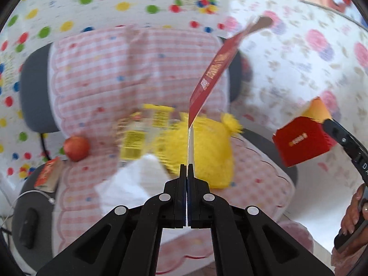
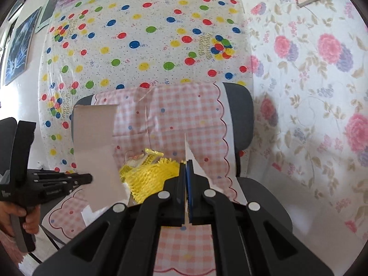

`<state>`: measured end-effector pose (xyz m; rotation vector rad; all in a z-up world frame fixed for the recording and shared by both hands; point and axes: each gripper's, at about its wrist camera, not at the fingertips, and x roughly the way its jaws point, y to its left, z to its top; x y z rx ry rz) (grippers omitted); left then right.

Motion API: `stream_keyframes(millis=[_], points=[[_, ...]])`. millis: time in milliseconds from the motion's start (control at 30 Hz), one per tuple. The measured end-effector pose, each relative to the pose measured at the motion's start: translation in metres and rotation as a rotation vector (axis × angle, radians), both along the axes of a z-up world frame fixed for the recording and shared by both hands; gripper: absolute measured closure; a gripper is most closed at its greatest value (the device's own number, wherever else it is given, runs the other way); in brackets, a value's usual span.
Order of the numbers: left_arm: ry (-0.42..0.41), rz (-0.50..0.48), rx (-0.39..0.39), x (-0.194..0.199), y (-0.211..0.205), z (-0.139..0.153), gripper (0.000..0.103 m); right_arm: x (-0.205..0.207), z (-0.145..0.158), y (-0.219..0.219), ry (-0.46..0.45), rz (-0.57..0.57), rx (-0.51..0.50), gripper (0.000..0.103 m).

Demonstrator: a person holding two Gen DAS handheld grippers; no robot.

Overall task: Collect trash
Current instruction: 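Grasp the red Ultraman box with the left gripper while the right carries the carton to the bin, then open both grippers over the pink bin to drop the box and carton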

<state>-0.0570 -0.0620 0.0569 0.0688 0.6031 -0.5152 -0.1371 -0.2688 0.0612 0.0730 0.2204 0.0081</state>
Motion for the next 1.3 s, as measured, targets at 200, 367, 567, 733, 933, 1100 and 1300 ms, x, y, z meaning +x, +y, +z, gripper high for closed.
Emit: stream_keyframes(millis=[200, 367, 567, 733, 933, 1100, 1300], points=[[0.063, -0.146, -0.005, -0.021, -0.048, -0.018, 0.103, -0.017, -0.011, -0.013, 0.054, -0.053, 0.032, 0.102], [0.092, -0.258, 0.005, -0.041, -0.081, -0.031, 0.103, -0.043, -0.016, -0.025, 0.083, -0.104, 0.072, 0.102], [0.131, -0.393, 0.020, -0.070, -0.117, -0.049, 0.103, -0.085, -0.034, -0.035, 0.143, -0.194, 0.112, 0.102], [0.191, -0.488, 0.012, -0.088, -0.143, -0.069, 0.103, -0.122, -0.061, -0.044, 0.220, -0.280, 0.157, 0.102], [0.233, -0.585, 0.049, -0.107, -0.177, -0.094, 0.103, -0.149, -0.100, -0.063, 0.305, -0.354, 0.253, 0.102], [0.284, -0.624, 0.099, -0.115, -0.203, -0.119, 0.102, -0.158, -0.133, -0.077, 0.360, -0.378, 0.317, 0.102], [0.332, -0.634, 0.150, -0.118, -0.225, -0.135, 0.076, -0.160, -0.155, -0.093, 0.402, -0.410, 0.367, 0.101]])
